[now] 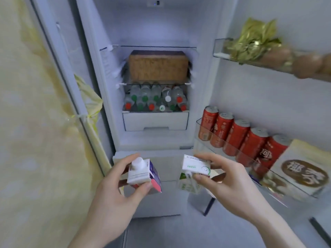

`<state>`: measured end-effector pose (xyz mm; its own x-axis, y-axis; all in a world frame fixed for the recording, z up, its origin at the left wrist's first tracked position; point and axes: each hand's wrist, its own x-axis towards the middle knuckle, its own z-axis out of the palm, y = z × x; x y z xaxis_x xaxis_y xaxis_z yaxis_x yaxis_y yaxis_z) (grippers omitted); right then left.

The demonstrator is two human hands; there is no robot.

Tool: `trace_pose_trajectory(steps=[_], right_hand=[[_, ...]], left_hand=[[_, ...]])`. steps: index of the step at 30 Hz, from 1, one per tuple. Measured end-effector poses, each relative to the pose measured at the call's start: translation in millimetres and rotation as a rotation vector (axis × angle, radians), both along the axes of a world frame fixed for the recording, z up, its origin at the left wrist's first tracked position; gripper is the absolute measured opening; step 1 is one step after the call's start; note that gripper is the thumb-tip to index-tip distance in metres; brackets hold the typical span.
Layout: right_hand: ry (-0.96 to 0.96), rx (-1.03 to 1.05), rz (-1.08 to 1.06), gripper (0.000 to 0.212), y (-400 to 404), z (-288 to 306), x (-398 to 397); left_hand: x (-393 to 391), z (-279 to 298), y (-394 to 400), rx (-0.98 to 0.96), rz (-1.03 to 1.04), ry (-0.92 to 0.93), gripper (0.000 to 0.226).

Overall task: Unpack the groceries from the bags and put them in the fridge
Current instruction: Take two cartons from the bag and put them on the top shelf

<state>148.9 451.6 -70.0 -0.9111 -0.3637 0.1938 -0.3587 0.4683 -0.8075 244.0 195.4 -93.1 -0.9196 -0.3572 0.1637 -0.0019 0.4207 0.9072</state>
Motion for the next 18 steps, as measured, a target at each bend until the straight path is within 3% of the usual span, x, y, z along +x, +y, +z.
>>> trace_pose_trajectory(steps=[7,18], right_hand=[[0.07,-0.045,-0.222,0.032,58.5,20.5,-8.3],[0.107,-0.143,-0.187,0.032,65.2,39.0,-68.5]], left_hand=[[-76.8,28.6,27.0,-0.013,-0.178,0.074,0.065],[-159.0,52.8,37.3,-0.062,-0.23,0.156,0.062]])
